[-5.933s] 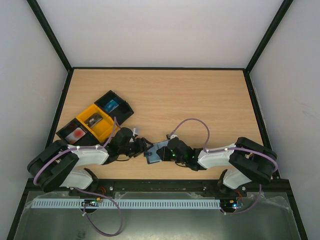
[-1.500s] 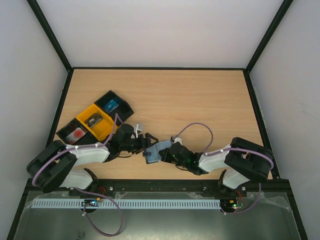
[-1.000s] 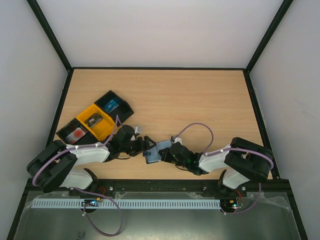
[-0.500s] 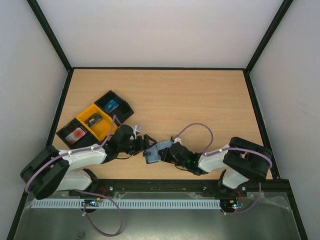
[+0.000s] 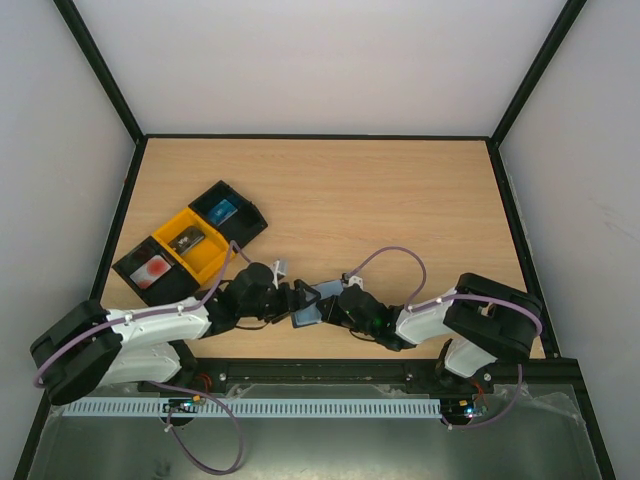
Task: Take the credit cards out of the card holder
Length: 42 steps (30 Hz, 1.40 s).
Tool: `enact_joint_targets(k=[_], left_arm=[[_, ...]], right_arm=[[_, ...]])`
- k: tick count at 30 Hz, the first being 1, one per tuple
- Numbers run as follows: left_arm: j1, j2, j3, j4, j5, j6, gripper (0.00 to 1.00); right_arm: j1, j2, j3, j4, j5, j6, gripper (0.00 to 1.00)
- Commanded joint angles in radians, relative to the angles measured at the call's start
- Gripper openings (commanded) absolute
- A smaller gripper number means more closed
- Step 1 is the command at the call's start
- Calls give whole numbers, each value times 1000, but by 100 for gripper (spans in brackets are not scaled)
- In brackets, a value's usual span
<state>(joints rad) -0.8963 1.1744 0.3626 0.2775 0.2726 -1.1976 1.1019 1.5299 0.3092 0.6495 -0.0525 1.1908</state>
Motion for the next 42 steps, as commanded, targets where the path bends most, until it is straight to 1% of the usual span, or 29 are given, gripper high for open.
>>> enact_joint_targets(k=[1, 10, 14, 19, 22, 30, 33, 37, 42], left_arm=[[-6, 7, -14, 14, -39, -51, 91], [-14, 8, -36, 21, -31, -101, 94], [-51, -5, -43, 22, -52, -127, 94], [-62, 39, -44, 53, -54, -139, 95], [-62, 58, -37, 67, -52, -138, 94], [-62, 56, -14, -8, -102, -109, 94], [-62, 64, -17, -6, -107, -109, 95], [-60, 88, -13, 36, -99, -98, 95], [-56, 103, 21, 32, -93, -67, 94]], right_arm=[[10, 19, -7, 22, 17, 8, 2], [9, 23, -10, 24, 20, 12, 2], [9, 26, -8, 28, 17, 12, 2], [9, 30, -9, 35, 14, 12, 2], [9, 26, -12, 35, 15, 12, 2], [9, 21, -14, 34, 16, 10, 2], [9, 26, -13, 39, 13, 10, 2], [9, 30, -12, 43, 7, 9, 2], [10, 37, -13, 56, -11, 7, 2]])
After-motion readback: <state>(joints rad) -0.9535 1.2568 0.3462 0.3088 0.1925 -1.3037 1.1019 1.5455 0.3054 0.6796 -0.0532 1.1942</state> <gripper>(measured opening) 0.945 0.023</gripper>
